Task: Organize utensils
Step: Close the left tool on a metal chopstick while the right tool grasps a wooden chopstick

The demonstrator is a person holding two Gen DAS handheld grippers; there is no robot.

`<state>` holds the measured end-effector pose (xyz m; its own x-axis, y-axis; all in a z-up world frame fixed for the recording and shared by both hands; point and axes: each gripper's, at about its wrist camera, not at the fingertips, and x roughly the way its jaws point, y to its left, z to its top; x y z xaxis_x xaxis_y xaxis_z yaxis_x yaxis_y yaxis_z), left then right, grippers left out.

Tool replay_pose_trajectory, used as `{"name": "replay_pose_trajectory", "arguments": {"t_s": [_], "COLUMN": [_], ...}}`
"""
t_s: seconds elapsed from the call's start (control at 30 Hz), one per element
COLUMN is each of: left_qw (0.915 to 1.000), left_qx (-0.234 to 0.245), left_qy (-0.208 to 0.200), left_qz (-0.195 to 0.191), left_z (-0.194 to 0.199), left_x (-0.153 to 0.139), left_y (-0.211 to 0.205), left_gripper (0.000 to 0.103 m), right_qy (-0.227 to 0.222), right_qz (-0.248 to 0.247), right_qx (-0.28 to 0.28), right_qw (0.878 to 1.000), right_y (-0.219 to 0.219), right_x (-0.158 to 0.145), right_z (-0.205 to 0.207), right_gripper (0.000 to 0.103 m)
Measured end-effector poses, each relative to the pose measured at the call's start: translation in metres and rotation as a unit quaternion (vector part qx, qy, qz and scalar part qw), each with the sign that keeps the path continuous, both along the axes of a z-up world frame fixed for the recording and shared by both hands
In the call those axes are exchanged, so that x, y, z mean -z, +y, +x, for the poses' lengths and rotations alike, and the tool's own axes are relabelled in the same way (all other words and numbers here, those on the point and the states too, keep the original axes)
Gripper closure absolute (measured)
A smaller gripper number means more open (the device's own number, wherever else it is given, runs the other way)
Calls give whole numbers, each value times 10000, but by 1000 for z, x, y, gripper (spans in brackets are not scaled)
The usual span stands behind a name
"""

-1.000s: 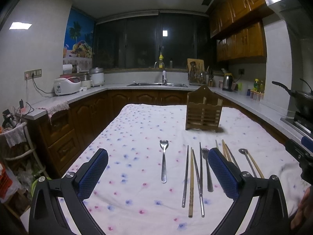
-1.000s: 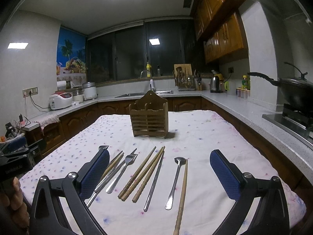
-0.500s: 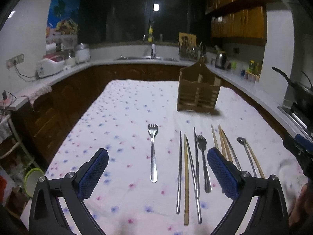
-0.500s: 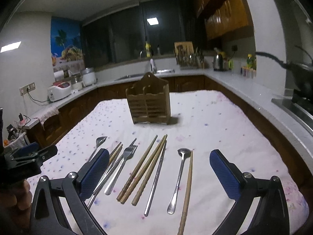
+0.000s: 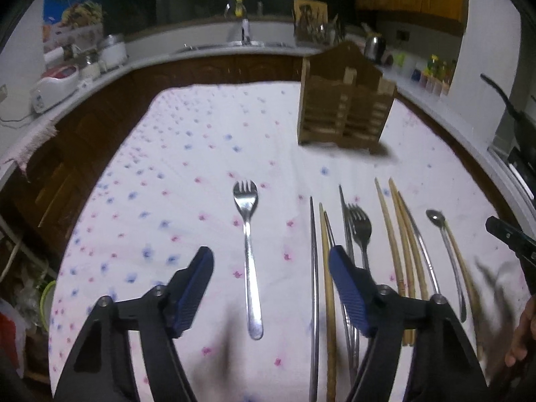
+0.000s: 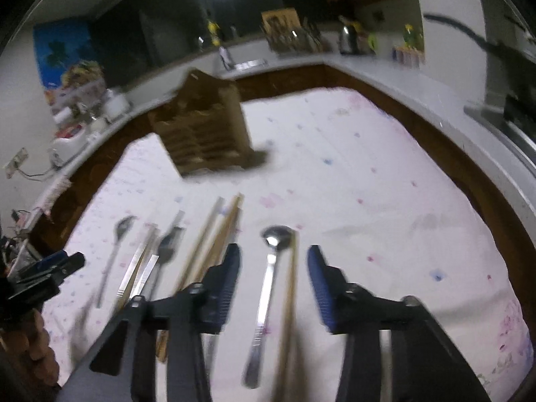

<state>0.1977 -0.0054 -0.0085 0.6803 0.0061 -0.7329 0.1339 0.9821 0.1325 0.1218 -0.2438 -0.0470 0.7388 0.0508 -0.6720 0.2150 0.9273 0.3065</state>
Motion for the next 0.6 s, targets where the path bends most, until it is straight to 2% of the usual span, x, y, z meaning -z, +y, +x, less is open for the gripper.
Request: {"name": "replay_pose_trajectory", "arguments": {"t_s": [0.13,0.43,0.6], "left_qw": [9993,9955,9939], "left_qx": [25,180,330], "left_qy": [358,907,1050], "left_qz": [-40,-218,-70], "left_z": [28,79,102], "left_x": [6,24,37], "left_y": [-6,-21,-31], "left_gripper": [49,58,62], "right_qy": [491,973,1159], "right_qz": [85,145,93], "right_qx": [-11,-295,-366], "right_qw": [9988,9947,9925], "right_y": [-11,-5,-3], "right_x": [21,41,48], "right_z": [17,42,52], "right_gripper": [81,82,85]}}
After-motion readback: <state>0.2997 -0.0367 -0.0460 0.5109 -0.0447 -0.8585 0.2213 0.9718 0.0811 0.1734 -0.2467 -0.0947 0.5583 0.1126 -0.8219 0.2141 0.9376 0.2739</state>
